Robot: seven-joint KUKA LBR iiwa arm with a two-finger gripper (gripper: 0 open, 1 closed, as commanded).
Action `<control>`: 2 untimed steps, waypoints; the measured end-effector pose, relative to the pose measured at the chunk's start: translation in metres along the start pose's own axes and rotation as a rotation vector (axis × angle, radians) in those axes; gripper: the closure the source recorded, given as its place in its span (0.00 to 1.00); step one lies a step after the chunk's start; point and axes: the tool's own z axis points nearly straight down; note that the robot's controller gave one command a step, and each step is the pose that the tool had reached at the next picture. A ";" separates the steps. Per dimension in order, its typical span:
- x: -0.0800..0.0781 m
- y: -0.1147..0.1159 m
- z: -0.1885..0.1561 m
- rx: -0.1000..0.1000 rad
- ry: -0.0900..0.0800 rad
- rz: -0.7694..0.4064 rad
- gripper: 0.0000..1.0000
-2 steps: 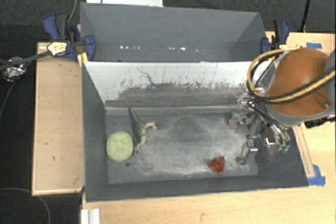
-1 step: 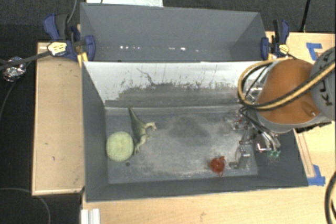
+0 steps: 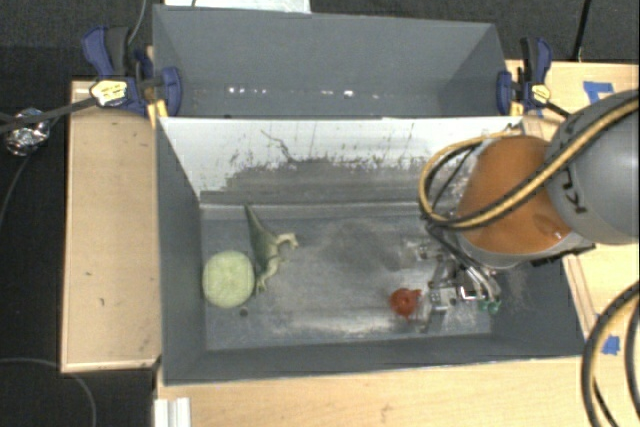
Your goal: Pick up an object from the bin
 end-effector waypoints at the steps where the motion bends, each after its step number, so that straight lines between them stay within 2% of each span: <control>1: 0.014 -0.002 0.008 0.000 -0.001 0.025 1.00; 2: 0.014 -0.002 0.008 0.000 0.000 0.024 1.00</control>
Offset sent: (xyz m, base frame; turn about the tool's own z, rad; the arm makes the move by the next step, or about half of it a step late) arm 0.0000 0.0000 0.0000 0.0000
